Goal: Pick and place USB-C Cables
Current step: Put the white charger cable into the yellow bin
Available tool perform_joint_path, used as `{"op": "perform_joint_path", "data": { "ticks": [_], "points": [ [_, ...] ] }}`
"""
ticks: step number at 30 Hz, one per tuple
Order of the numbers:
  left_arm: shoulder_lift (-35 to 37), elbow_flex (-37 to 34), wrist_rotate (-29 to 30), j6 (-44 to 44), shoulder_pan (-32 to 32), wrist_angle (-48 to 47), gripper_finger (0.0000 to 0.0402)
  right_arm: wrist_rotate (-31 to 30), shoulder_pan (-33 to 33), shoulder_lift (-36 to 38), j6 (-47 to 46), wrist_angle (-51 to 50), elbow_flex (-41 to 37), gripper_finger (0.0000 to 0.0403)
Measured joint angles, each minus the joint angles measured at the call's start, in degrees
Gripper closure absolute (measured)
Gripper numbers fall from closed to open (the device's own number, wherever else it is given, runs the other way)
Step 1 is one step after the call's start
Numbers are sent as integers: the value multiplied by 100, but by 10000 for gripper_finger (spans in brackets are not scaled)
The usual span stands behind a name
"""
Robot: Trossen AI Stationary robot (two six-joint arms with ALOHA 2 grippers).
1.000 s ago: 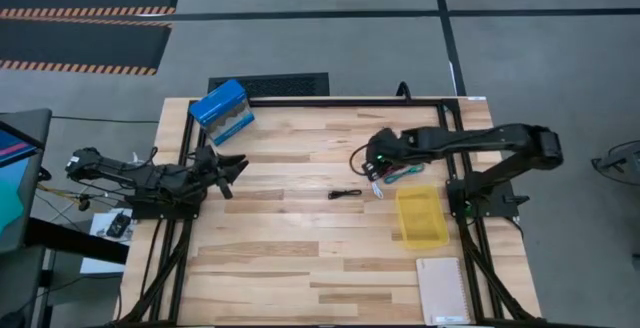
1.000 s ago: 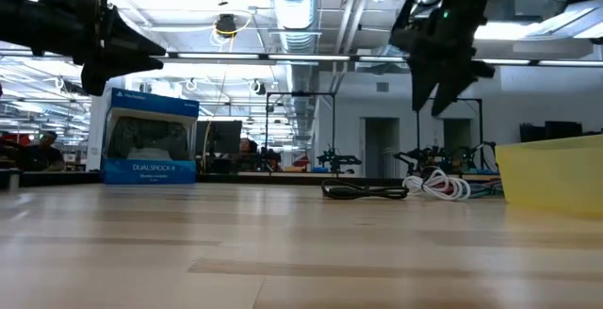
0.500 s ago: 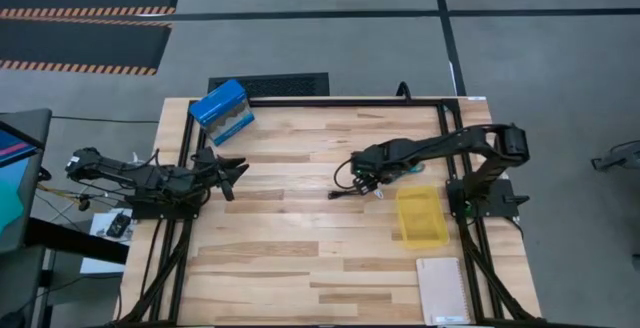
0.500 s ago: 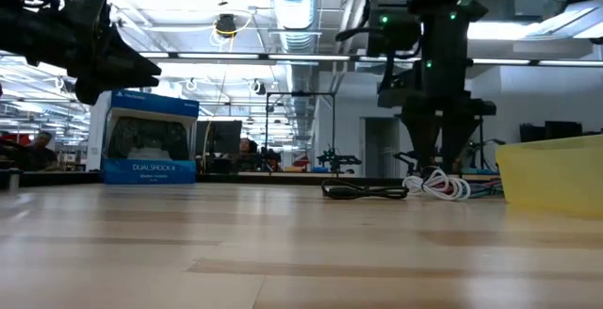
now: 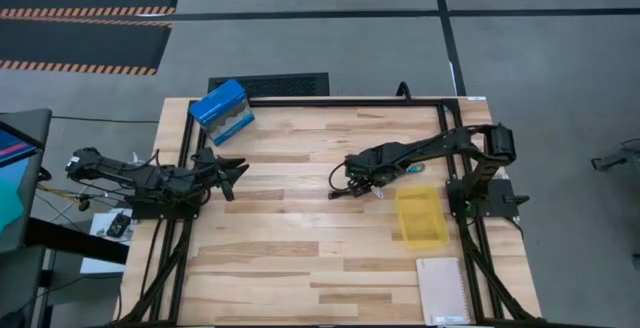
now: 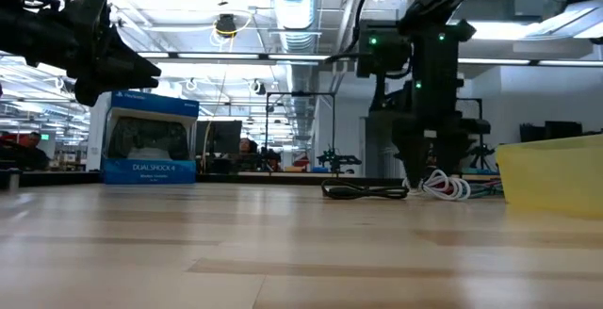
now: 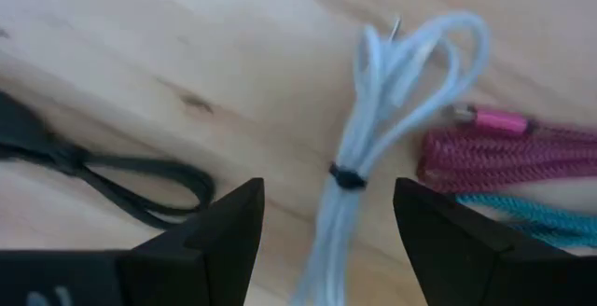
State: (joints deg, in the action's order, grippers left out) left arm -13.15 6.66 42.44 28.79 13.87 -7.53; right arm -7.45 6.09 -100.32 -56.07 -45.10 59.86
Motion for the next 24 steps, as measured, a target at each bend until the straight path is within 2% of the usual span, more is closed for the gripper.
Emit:
{"op": "perform_joint_path", "data": {
  "ticks": [6, 11, 15, 24],
  "points": [
    [-17, 0, 3, 61, 0, -97, 288, 15, 44, -264, 102, 115, 30, 139],
    [-31, 0, 0, 94, 0, -133, 288, 67, 90, -373, 105, 83, 41, 163],
    [-47, -2, 2, 127, 0, -128, 288, 93, 87, -377, 106, 117, 39, 205],
    [-48, -2, 2, 127, 0, -127, 288, 94, 85, -368, 107, 115, 30, 337]
  ]
}}
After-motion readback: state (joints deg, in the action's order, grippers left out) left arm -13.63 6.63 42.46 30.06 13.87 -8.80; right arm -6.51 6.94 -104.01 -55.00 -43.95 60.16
